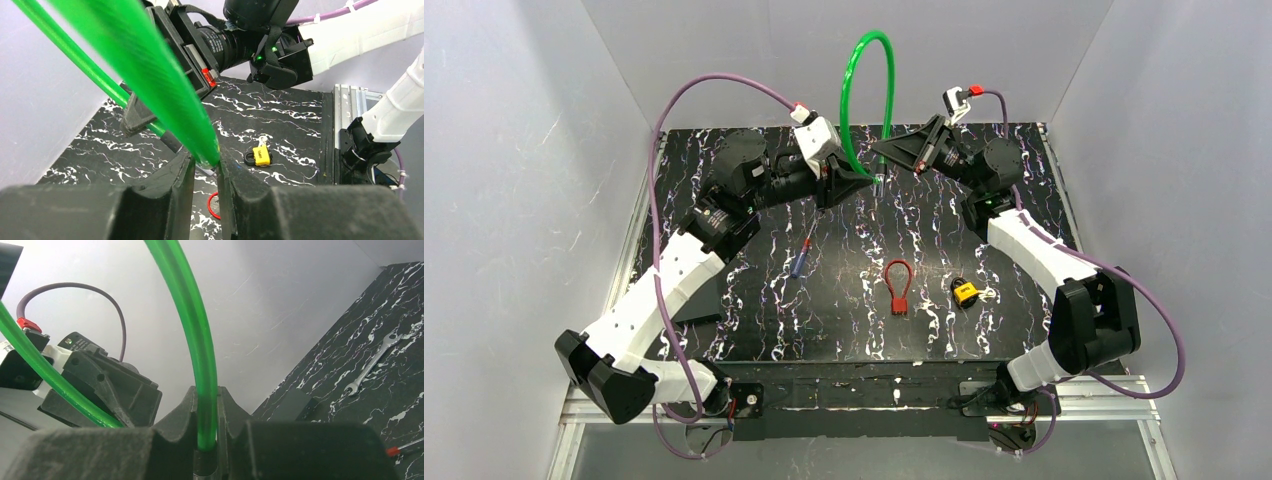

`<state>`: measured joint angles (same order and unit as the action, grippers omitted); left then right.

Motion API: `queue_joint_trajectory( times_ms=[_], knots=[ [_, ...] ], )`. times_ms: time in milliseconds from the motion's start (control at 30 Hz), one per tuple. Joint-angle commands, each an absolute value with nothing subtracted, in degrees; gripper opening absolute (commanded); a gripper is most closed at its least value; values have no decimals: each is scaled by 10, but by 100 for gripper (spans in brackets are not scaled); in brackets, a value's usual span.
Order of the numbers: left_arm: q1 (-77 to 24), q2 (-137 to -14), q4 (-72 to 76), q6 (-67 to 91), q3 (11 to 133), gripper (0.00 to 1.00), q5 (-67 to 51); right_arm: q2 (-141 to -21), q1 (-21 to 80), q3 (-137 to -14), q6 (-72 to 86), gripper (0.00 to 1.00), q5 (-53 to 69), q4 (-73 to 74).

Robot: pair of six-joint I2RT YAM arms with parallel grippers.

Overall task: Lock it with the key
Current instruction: Lock the lock.

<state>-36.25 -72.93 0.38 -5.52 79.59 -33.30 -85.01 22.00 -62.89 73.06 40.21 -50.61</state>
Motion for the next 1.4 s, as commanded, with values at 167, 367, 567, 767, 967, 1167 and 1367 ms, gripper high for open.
queue_joint_trajectory(
  times_ms=[167,367,567,767,967,1167,1367],
  knots=[
    [-359,-739,-48,-22,825,39,-291,-831,231,-635,732,1,404,-589],
    [-359,-709,-48,23,792,65,-293,-834,231,-633,742,1,392,-590],
    [-359,-624,-11,90,652,63,-256,-830,225,-625,741,1,369,-569],
    [-361,-630,-4,136,623,57,-213,-832,224,-624,740,1,357,-563],
    [-377,-634,21,149,624,56,-182,-831,222,-623,736,1,350,-554],
    [-399,-644,29,172,639,54,-158,-835,220,-617,740,1,340,-554],
    [-416,-659,35,176,655,55,-144,-836,220,-617,742,1,334,-554]
  ],
)
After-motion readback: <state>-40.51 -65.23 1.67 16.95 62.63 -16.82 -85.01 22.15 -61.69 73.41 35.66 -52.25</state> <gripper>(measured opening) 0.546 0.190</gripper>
